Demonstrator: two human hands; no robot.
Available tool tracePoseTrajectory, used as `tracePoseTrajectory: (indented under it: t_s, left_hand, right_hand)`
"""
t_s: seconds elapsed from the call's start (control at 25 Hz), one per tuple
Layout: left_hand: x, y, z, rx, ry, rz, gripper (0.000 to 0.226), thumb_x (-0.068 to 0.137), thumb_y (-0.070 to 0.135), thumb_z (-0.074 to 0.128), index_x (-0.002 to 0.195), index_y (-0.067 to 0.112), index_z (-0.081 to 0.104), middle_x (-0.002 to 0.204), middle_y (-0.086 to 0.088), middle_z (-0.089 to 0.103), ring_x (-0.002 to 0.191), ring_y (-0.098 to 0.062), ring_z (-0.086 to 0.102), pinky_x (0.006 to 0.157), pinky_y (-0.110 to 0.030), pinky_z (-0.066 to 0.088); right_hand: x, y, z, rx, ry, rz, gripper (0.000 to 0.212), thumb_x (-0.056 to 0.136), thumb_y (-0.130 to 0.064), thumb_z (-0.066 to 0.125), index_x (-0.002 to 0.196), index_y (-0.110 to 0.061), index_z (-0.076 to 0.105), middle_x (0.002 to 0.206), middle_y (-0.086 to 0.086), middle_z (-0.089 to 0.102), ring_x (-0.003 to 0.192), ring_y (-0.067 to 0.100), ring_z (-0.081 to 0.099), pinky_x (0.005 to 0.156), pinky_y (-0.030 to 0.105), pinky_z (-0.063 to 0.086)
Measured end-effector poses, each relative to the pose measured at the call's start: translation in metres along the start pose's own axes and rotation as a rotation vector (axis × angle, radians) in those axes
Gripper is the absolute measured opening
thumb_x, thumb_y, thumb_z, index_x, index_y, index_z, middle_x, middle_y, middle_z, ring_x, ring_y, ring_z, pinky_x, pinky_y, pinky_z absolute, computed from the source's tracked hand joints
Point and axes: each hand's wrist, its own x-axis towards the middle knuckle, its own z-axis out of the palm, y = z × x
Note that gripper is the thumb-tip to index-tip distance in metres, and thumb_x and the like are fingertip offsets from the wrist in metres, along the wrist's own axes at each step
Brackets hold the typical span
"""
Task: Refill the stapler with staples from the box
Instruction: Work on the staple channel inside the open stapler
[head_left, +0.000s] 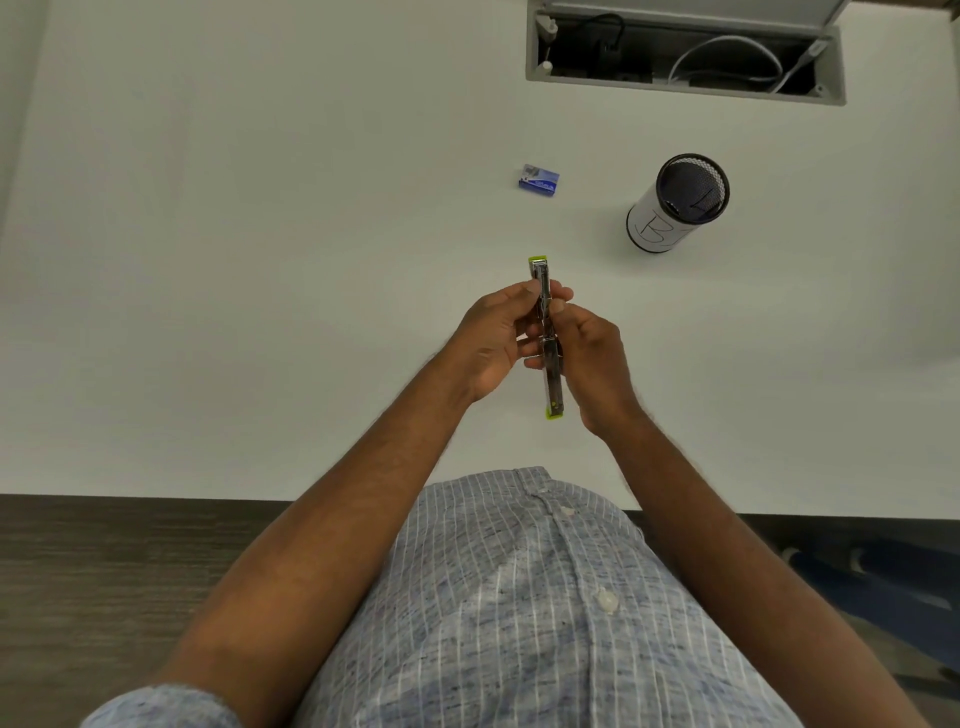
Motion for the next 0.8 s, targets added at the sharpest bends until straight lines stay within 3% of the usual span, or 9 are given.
tracePoseTrajectory:
  t_s: [0.08, 0.16, 0.24, 0.36, 0.52, 0.8]
  left_hand:
    - [-0.001, 0.0, 0.001, -0.115, 0.0, -0.038, 0.035, 0.107, 0.033, 0.045, 0.099, 0.015, 0.074, 0.116, -0.009, 0.073, 0.095, -0.021, 0.071, 0.07, -0.04, 0.06]
    - [0.0, -0.002, 0.003, -0.217, 0.018, -0.078, 0.034, 0.106, 0.036, 0.045, 0.099, 0.013, 0.07, 0.114, -0.013, 0.072, 0.103, -0.027, 0.072, 0.083, -0.052, 0.06]
    - [0.0, -0.005, 0.003, -0.27, 0.031, -0.105, 0.032, 0.105, 0.036, 0.047, 0.098, 0.012, 0.068, 0.105, -0.013, 0.075, 0.101, -0.027, 0.073, 0.094, -0.052, 0.053]
    - [-0.003, -0.006, 0.002, -0.277, 0.041, -0.122, 0.035, 0.107, 0.035, 0.044, 0.101, 0.012, 0.069, 0.094, -0.01, 0.078, 0.088, -0.024, 0.076, 0.091, -0.043, 0.052]
    - [-0.004, -0.006, 0.002, -0.371, 0.091, -0.117, 0.03, 0.107, 0.028, 0.045, 0.109, 0.007, 0.066, 0.095, -0.017, 0.076, 0.087, -0.028, 0.076, 0.08, -0.039, 0.062]
    - [-0.004, -0.005, -0.009, -0.425, 0.129, -0.112, 0.028, 0.104, 0.032, 0.051, 0.099, 0.008, 0.064, 0.099, -0.011, 0.076, 0.086, -0.024, 0.073, 0.076, -0.037, 0.061]
  right_hand:
    - [0.0, -0.002, 0.002, -0.073, 0.041, -0.047, 0.023, 0.107, -0.029, 0.053, 0.105, -0.015, 0.071, 0.093, 0.004, 0.076, 0.083, 0.022, 0.076, 0.071, 0.04, 0.065]
    - [0.0, -0.004, 0.003, -0.168, 0.081, -0.153, 0.011, 0.102, -0.026, 0.062, 0.111, -0.02, 0.061, 0.097, -0.003, 0.072, 0.08, 0.016, 0.076, 0.069, 0.036, 0.065]
    - [-0.002, -0.004, 0.002, -0.296, 0.075, -0.297, 0.026, 0.099, -0.022, 0.066, 0.122, -0.025, 0.053, 0.102, -0.01, 0.068, 0.082, 0.01, 0.073, 0.07, 0.027, 0.063]
    - [-0.002, -0.002, 0.002, -0.456, 0.085, -0.442, 0.033, 0.098, -0.015, 0.066, 0.13, -0.019, 0.063, 0.113, -0.008, 0.067, 0.095, 0.0, 0.064, 0.084, 0.017, 0.054]
    - [0.0, -0.001, 0.003, -0.482, 0.085, -0.473, 0.021, 0.095, -0.015, 0.07, 0.116, -0.014, 0.069, 0.105, -0.008, 0.064, 0.09, 0.002, 0.063, 0.082, 0.022, 0.056]
    - [-0.008, 0.005, 0.003, -0.534, -0.038, -0.562, 0.019, 0.088, -0.018, 0.075, 0.101, -0.023, 0.063, 0.097, -0.011, 0.057, 0.081, 0.009, 0.057, 0.068, 0.012, 0.042]
